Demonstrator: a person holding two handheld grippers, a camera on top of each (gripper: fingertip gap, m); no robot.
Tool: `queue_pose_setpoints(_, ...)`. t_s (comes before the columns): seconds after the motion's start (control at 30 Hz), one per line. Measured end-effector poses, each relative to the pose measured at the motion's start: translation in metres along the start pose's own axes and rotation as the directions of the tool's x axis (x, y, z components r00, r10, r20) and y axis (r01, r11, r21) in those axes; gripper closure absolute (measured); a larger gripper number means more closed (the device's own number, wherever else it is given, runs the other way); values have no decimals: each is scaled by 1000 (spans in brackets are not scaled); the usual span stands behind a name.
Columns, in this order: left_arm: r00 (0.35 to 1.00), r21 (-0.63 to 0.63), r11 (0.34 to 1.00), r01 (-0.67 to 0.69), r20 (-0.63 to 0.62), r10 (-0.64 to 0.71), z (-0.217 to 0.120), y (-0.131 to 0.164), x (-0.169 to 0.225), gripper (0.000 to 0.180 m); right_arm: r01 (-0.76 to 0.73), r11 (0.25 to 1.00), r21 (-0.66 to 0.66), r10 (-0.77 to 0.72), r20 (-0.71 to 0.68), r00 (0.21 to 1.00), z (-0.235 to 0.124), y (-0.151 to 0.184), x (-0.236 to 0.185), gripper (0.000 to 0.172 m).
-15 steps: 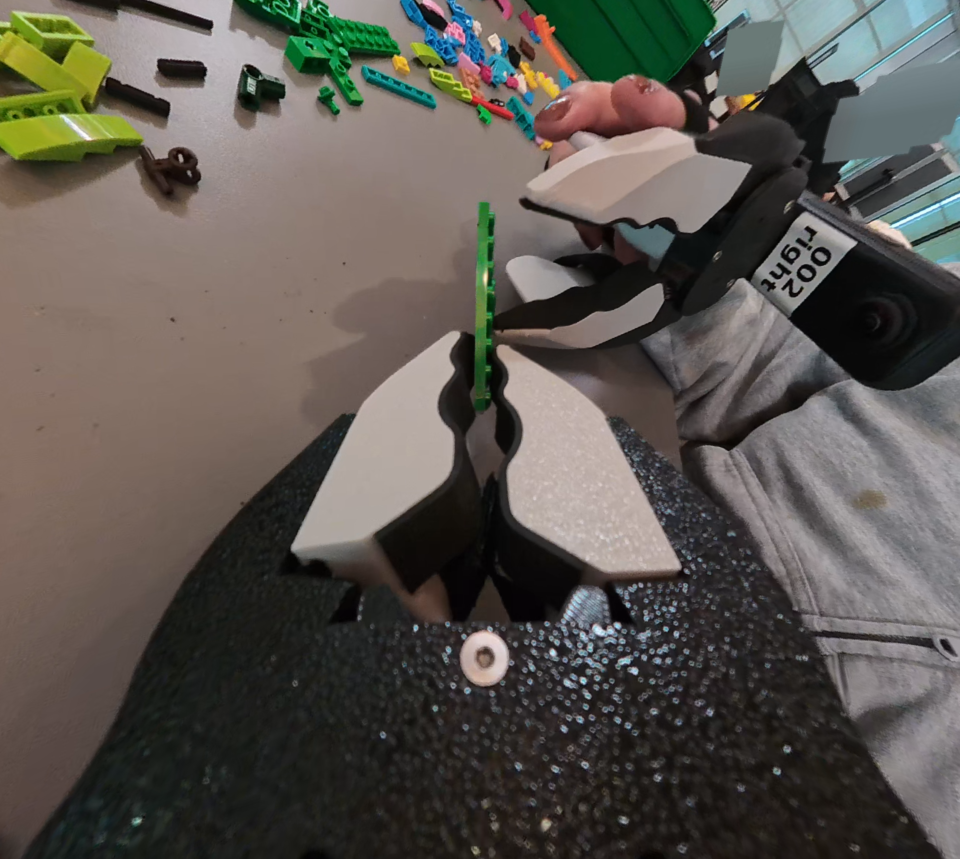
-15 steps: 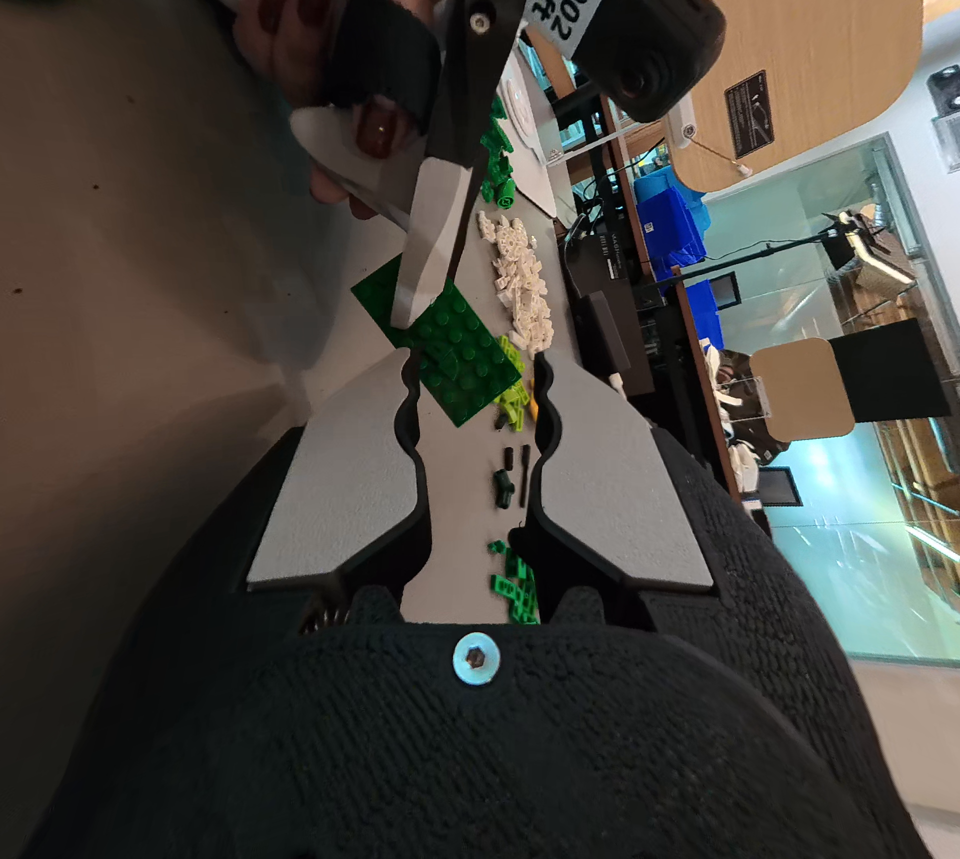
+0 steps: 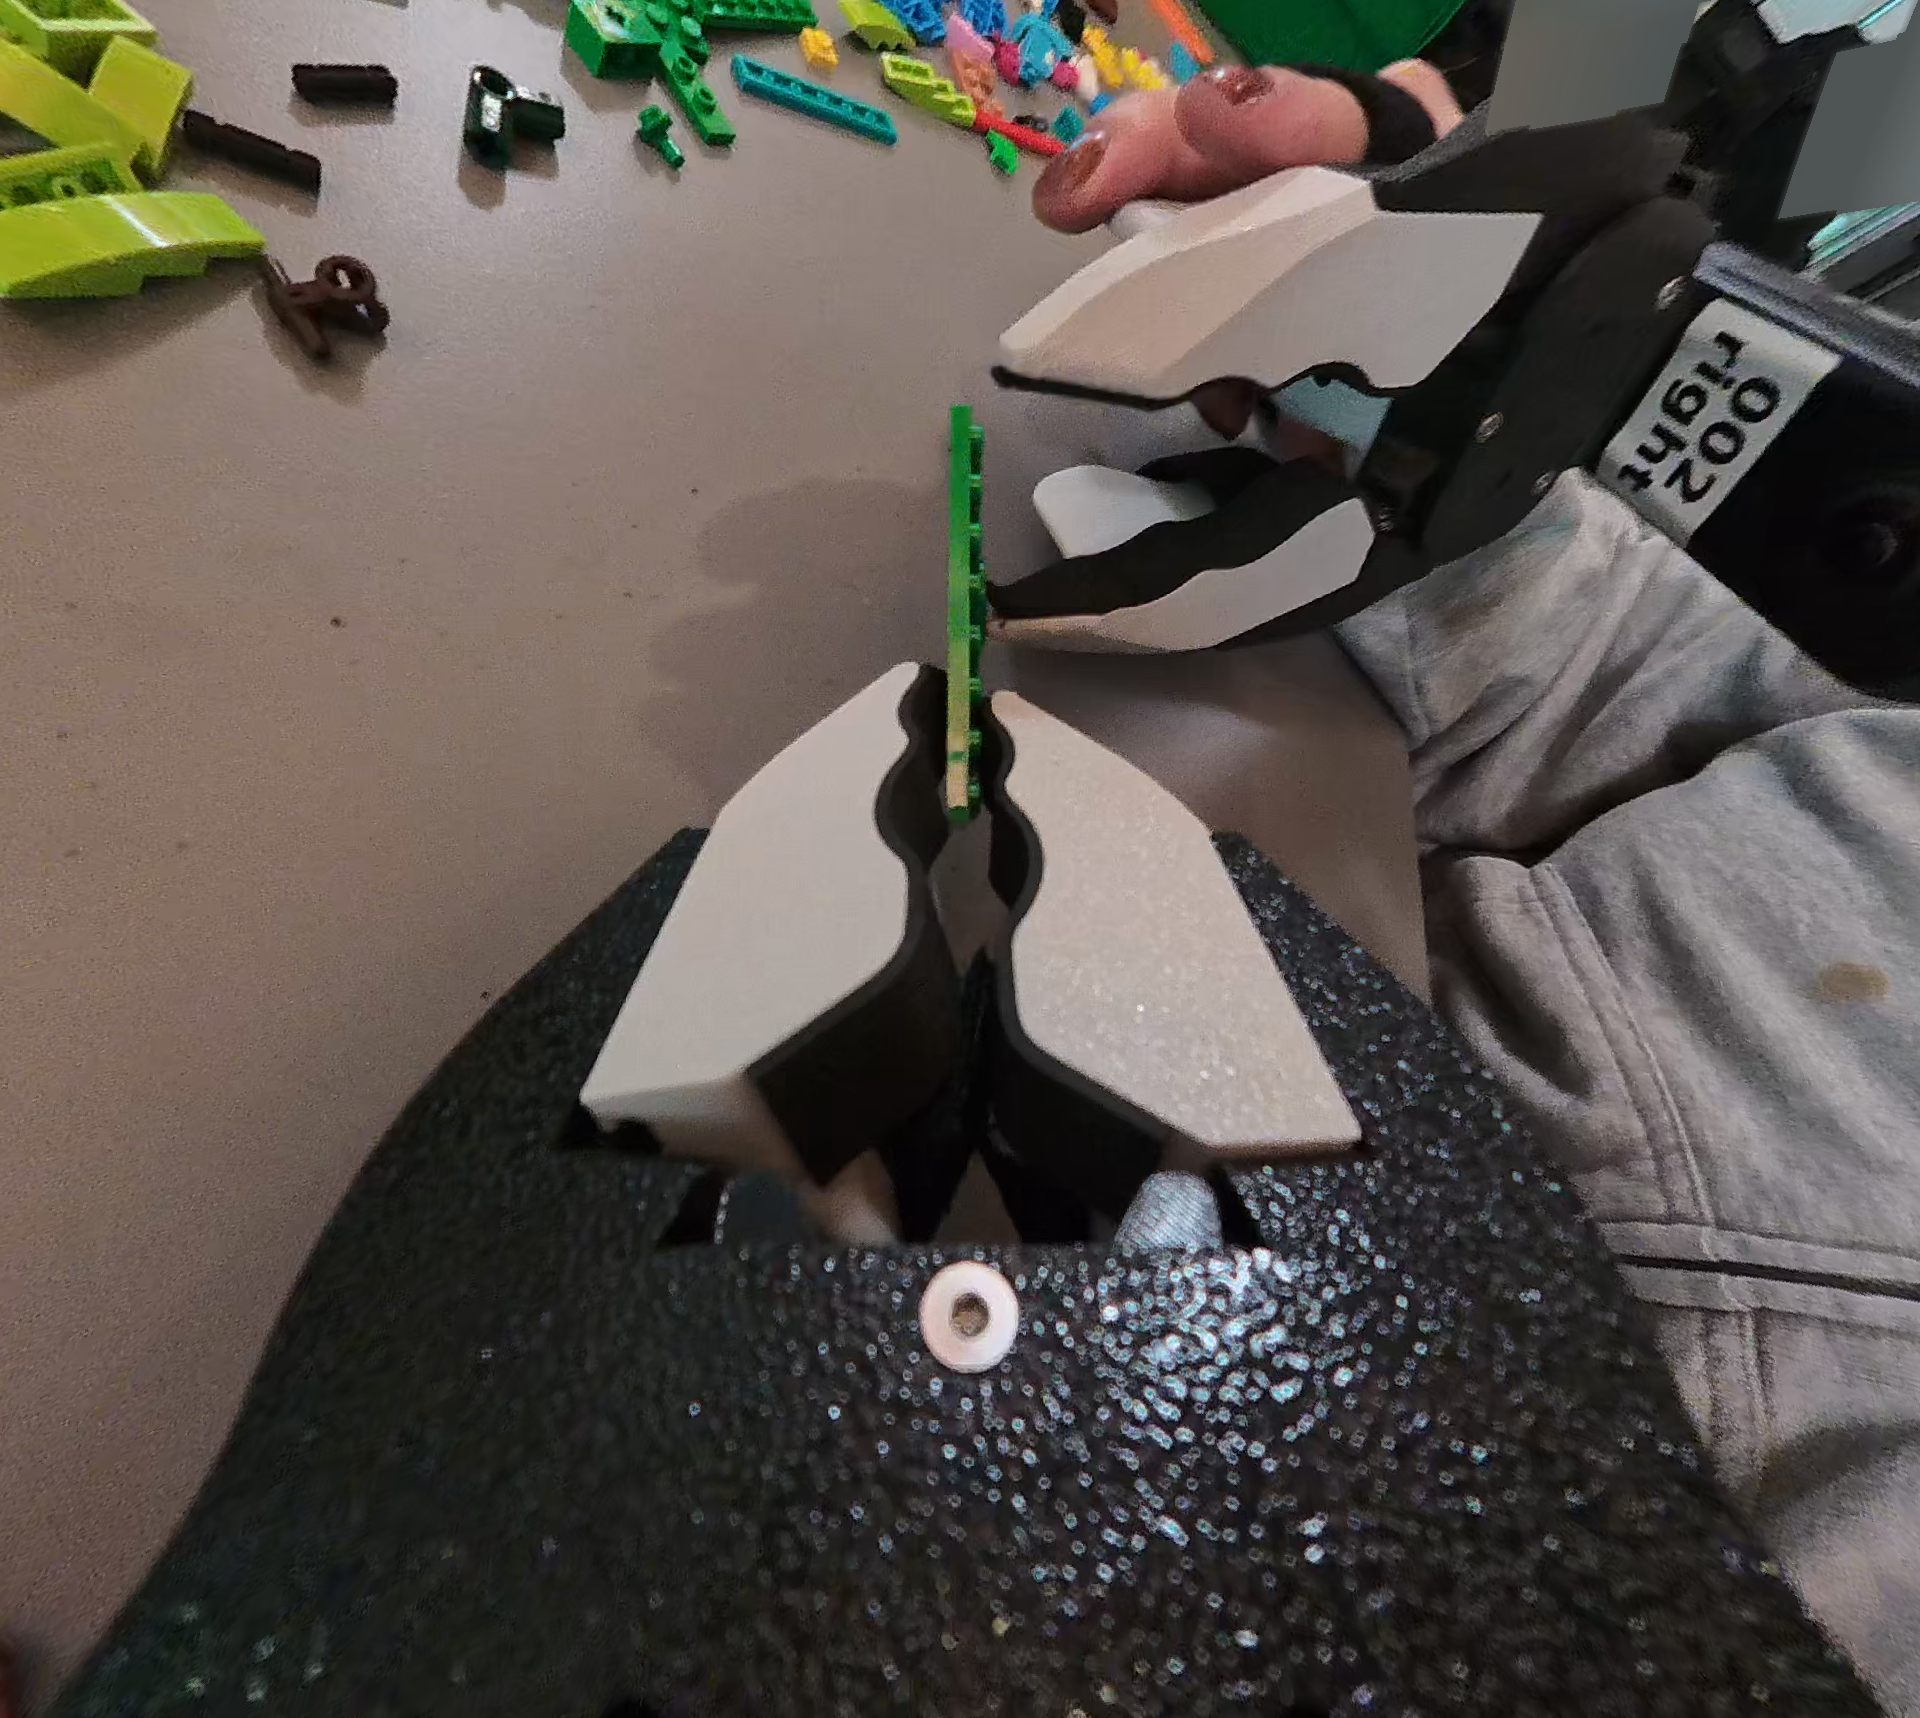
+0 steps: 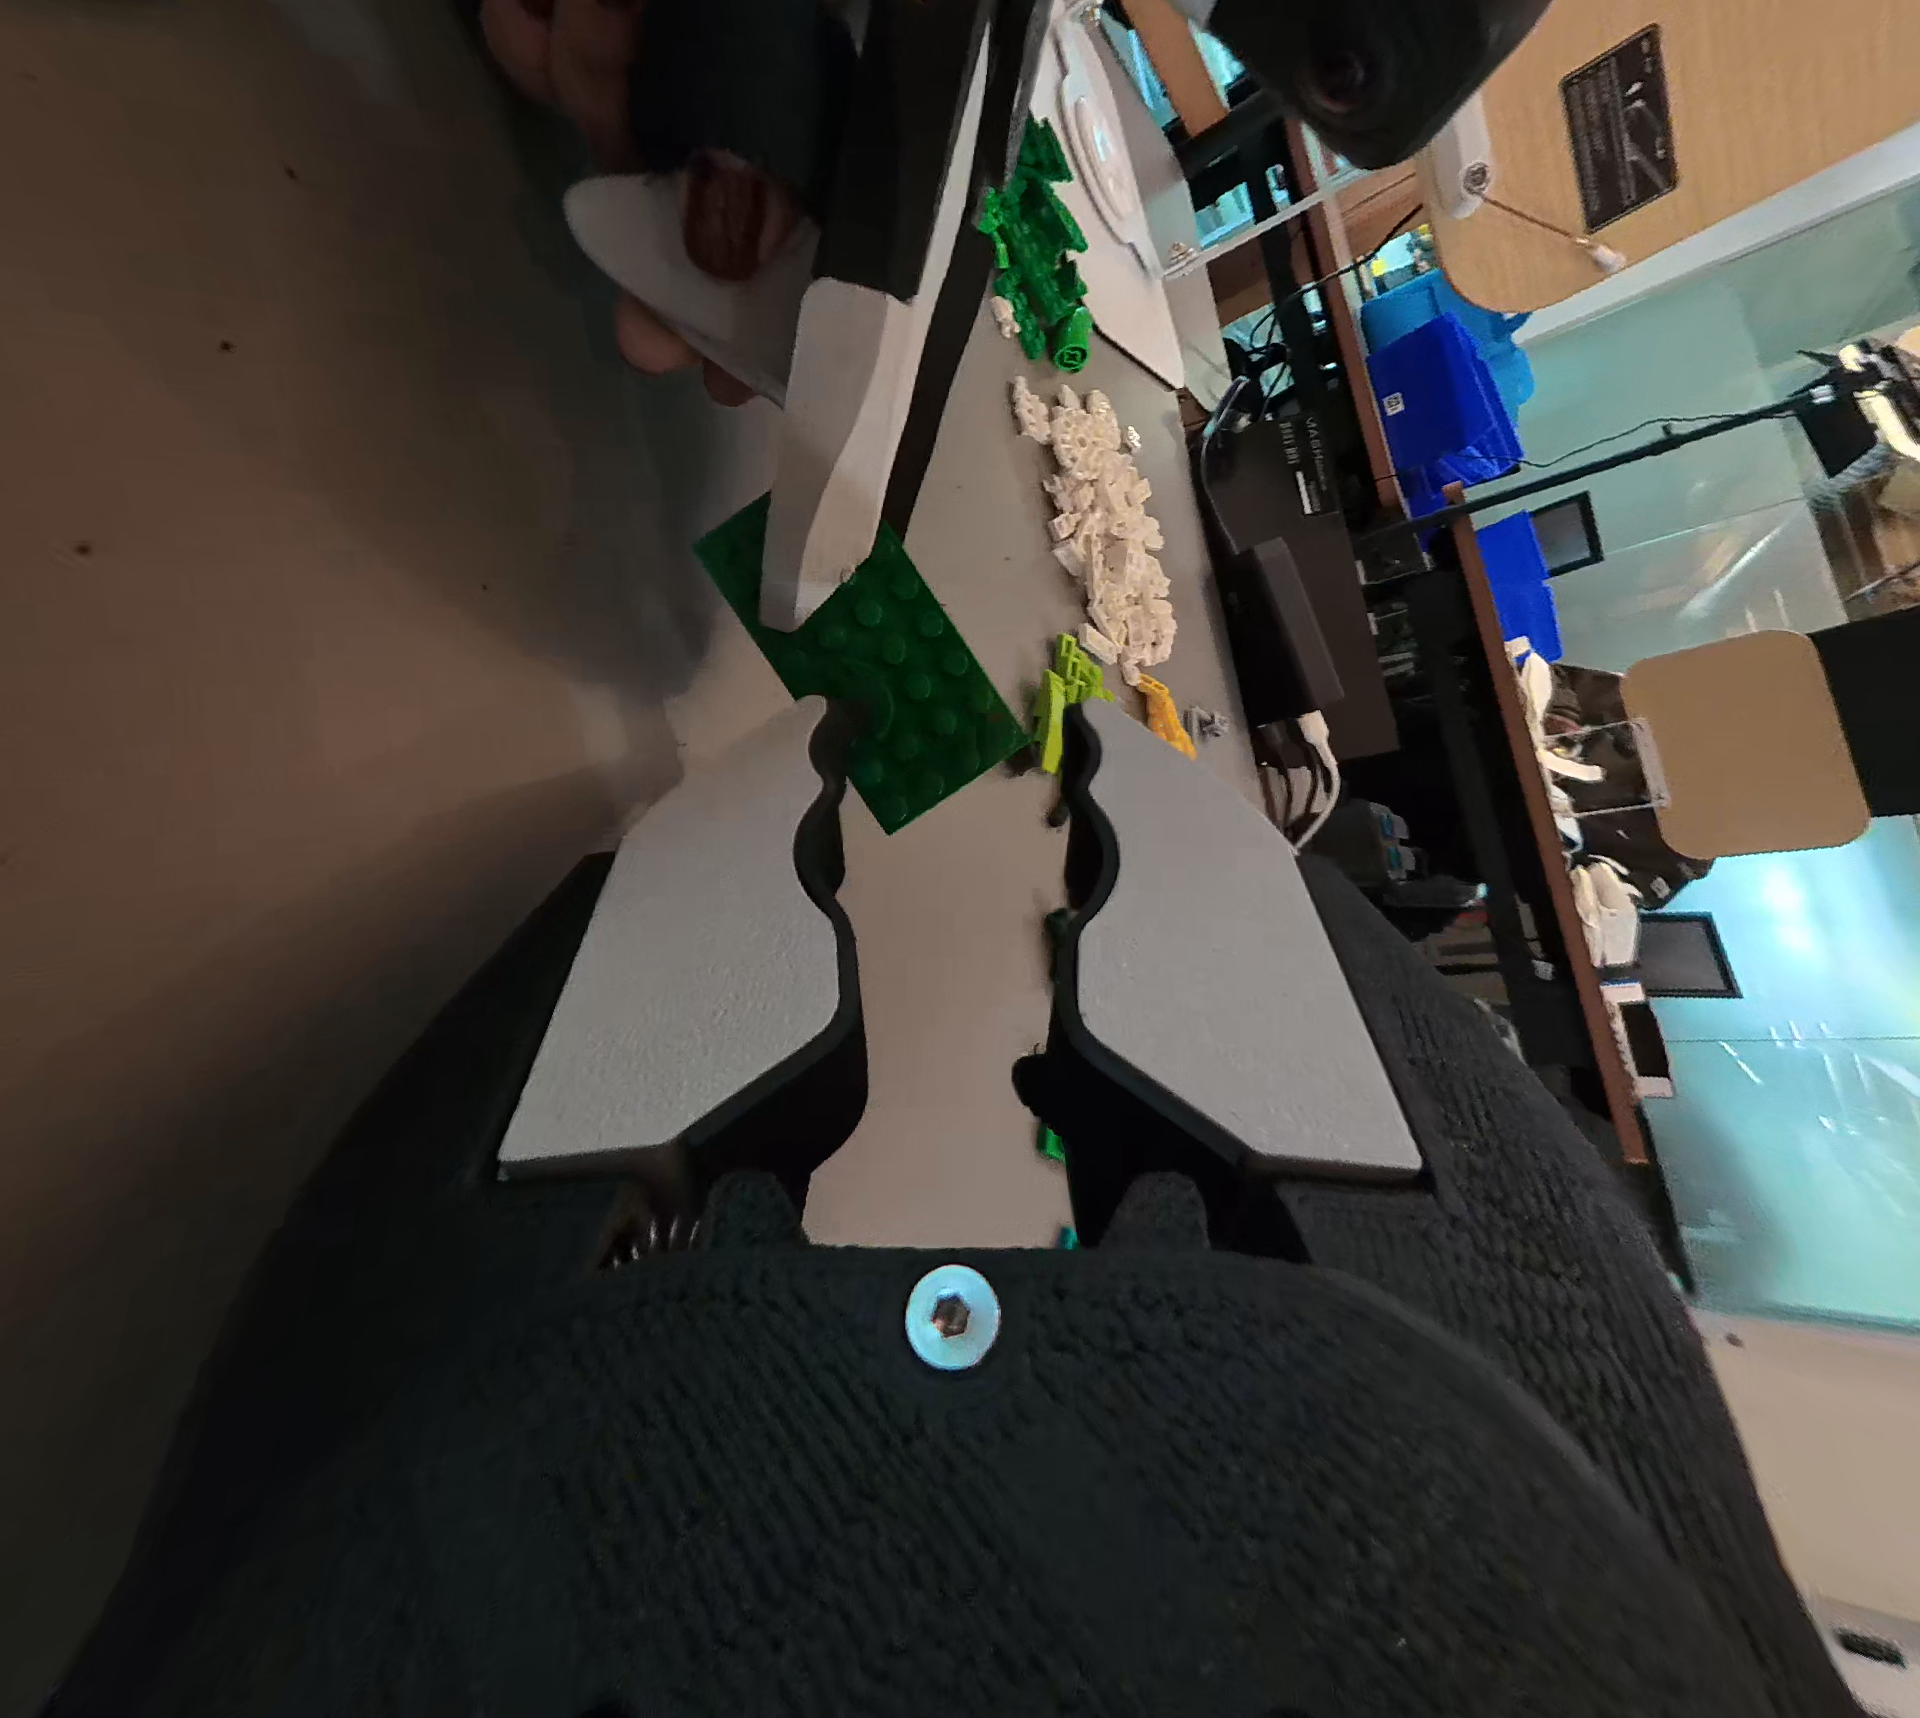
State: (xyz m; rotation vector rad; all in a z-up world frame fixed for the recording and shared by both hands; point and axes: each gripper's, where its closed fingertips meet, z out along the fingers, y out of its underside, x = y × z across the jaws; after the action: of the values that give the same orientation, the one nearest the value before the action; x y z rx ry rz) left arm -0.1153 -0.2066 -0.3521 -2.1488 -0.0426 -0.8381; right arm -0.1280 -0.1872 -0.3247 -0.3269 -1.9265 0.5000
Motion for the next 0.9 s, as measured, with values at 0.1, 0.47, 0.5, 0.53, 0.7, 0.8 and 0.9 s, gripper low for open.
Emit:
queue_pose_setpoints(0.1, 996, -62, 996, -64, 54, 67, 3, 7, -2, 176, -2, 1000, -21, 3, 54, 999, 2, 4, -9, 131)
queue_pose_setpoints(0.47, 957, -172, 957, -231, 137, 256, 8, 16, 1, 176, 38, 996, -82, -22, 180, 983, 3, 6, -30, 139)
queue_pose_setpoints(0.5, 953, -178, 954, -243, 141, 269, 8, 16, 1, 176, 32, 996, -82, -16, 186, 982, 3, 6, -31, 139)
queue_pose_setpoints(0.53, 949, -182, 951, -251, 147, 279, 8, 16, 1, 177, 26, 996, -84, -9, 192, 981, 2, 7, -31, 140)
queue_pose_setpoints(0.7, 936, -204, 940, -275, 166, 310, 7, 18, -1, 176, -74, 995, -67, 88, 242, 966, 0, 5, -34, 147)
queue_pose_setpoints(0.8, 946, -193, 949, -251, 159, 283, 7, 17, -1, 177, -27, 997, -77, 43, 218, 975, 2, 6, -34, 146)
queue_pose_setpoints(0.9, 935, -194, 945, -264, 187, 300, 5, 16, -4, 175, -4, 996, -85, 22, 208, 978, 1, 5, -33, 151)
